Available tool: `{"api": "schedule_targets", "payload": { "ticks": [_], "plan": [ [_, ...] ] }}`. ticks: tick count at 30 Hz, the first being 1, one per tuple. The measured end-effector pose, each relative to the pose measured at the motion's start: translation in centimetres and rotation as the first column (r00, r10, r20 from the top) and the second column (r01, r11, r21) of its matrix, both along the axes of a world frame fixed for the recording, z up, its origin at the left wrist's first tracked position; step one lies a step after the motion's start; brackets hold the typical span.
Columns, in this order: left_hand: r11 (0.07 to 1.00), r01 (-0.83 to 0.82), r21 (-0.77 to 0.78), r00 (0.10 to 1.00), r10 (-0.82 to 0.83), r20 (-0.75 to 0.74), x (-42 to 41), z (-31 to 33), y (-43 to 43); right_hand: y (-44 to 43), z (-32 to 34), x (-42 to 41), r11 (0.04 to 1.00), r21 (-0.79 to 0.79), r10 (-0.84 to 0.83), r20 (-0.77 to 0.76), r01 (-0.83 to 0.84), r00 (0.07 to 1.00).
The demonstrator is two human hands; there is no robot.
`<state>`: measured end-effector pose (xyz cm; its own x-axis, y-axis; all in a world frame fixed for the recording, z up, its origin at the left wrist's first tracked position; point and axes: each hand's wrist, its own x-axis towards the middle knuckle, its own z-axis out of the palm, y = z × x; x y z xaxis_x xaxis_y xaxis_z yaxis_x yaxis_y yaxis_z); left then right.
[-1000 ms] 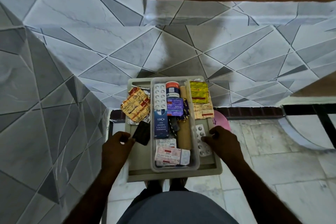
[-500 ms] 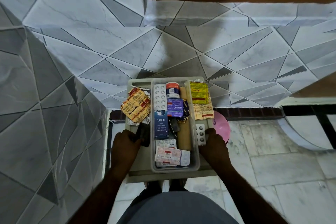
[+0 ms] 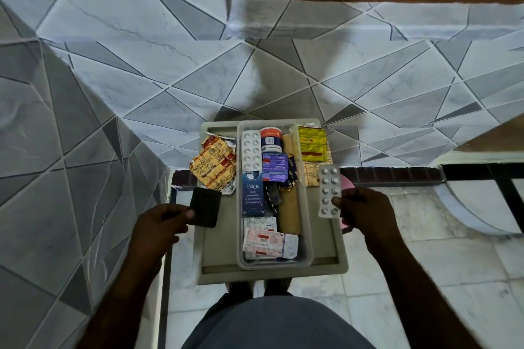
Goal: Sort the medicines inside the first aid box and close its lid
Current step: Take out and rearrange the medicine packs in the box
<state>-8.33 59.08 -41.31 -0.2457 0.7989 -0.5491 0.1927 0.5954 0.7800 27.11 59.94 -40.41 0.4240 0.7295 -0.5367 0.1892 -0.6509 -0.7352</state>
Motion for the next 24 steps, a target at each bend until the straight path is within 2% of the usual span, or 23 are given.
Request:
{"api": "schedule_targets", "payload": {
  "ticks": [2, 4, 9, 13, 19, 22, 24],
  "plan": [
    [0.999, 0.05, 0.01, 0.998, -0.05, 0.032, 0.6, 1.4, 0.3, 0.6, 1.6, -0.4, 0.999, 0.039, 0.025, -0.058, -0.022, 0.998],
    [0.989, 0.146, 0.011, 0.988, -0.146, 0.041, 1.4, 2.3, 0.6, 1.1, 2.9, -1.3, 0.991, 0.059, 0.129, -0.093, -0.124, 0.987],
    [0.908, 0.414, -0.063, 0.907, -0.417, -0.057, 4.0, 2.6, 1.2, 0.7, 2.9, -4.1, 0.899, -0.08, 0.432, -0.009, -0.431, 0.902],
    [0.809, 0.576, -0.114, 0.792, -0.588, -0.164, 5.6, 1.7, 0.9, -0.6, 1.4, -5.6, 0.795, -0.148, 0.604, 0.118, -0.588, 0.788],
    [0.734, 0.669, -0.119, 0.67, -0.664, -0.333, 7.2, 1.4, 0.9, -0.5, 1.0, -5.9, 0.685, -0.209, 0.724, 0.302, -0.698, 0.621],
    [0.693, 0.71, -0.125, 0.565, -0.666, -0.487, 7.8, 1.5, 0.8, -0.5, 0.5, -6.7, 0.6, -0.281, 0.776, 0.431, -0.749, 0.46],
    [0.665, 0.74, -0.103, 0.493, -0.64, -0.59, 8.5, 1.4, 0.3, -0.5, 0.2, -7.2, 0.589, -0.295, 0.757, 0.527, -0.753, 0.386]
  ]
}}
